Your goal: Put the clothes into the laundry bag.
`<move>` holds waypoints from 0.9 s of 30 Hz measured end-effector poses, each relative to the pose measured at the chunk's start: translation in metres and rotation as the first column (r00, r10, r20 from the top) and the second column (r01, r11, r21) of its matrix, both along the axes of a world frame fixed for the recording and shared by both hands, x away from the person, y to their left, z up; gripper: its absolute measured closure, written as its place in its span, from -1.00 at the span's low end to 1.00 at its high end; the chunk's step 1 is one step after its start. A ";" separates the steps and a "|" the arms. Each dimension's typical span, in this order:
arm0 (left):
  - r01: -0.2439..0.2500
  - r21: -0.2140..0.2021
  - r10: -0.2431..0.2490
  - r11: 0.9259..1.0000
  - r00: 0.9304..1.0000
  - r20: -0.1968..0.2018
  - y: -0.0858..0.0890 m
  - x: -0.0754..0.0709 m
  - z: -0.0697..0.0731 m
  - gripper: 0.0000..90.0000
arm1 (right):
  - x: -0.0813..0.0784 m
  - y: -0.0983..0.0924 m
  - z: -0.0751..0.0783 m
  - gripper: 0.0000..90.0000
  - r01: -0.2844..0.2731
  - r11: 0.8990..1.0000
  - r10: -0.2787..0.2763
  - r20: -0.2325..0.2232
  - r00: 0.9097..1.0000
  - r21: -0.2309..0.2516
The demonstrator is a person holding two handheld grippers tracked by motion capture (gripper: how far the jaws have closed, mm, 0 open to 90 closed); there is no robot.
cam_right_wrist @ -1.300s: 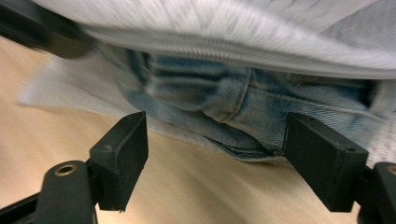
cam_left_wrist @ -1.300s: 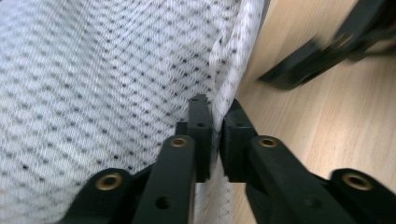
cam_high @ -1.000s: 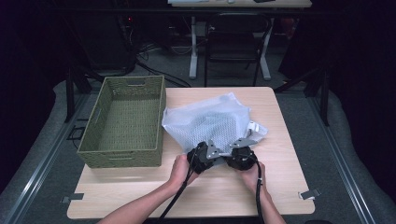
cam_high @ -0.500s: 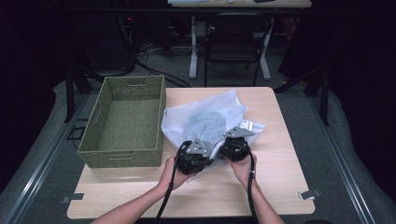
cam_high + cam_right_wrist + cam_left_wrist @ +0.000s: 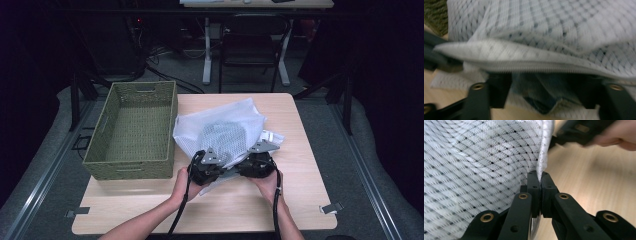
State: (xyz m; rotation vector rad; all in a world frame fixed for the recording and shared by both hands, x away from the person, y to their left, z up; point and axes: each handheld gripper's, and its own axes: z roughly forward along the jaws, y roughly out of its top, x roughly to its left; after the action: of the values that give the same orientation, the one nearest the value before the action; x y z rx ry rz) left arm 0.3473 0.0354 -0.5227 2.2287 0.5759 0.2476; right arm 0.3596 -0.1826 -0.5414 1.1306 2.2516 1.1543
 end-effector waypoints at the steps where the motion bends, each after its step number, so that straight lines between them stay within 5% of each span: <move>1: -0.002 0.003 0.002 1.000 1.000 0.003 -0.001 0.000 0.000 0.95 | -0.002 -0.001 -0.001 -0.36 0.003 1.000 -0.003 0.004 1.000 -0.007; 5: -0.004 0.009 0.004 1.000 1.000 0.014 -0.002 0.001 0.001 0.94 | -0.001 0.004 -0.010 -0.60 -0.057 0.996 0.055 -0.029 0.998 -0.071; 14: 0.010 0.022 -0.010 1.000 1.000 -0.010 -0.004 0.005 -0.002 0.94 | 0.027 0.018 -0.026 -0.61 -0.129 0.981 0.115 -0.096 0.989 -0.147; 17: 0.007 0.025 -0.007 1.000 1.000 -0.007 -0.005 0.006 -0.003 0.92 | 0.033 0.020 -0.036 -0.42 -0.121 0.979 0.103 -0.119 0.988 -0.161; 22: 0.003 0.029 -0.003 1.000 1.000 -0.009 -0.007 0.007 -0.002 0.80 | 0.029 0.023 -0.034 0.61 -0.067 0.985 0.055 -0.077 0.995 -0.159; 27: 0.019 0.036 -0.019 0.999 1.000 -0.009 -0.009 0.005 -0.002 0.74 | 0.023 0.019 -0.027 0.75 -0.045 0.994 0.036 -0.092 0.995 -0.104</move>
State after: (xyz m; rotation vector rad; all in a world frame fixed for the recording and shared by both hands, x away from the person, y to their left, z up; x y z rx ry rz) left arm 0.3525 0.0259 -0.5249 2.2697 0.5584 0.2407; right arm 0.3830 -0.1634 -0.5688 1.1206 2.3838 1.0041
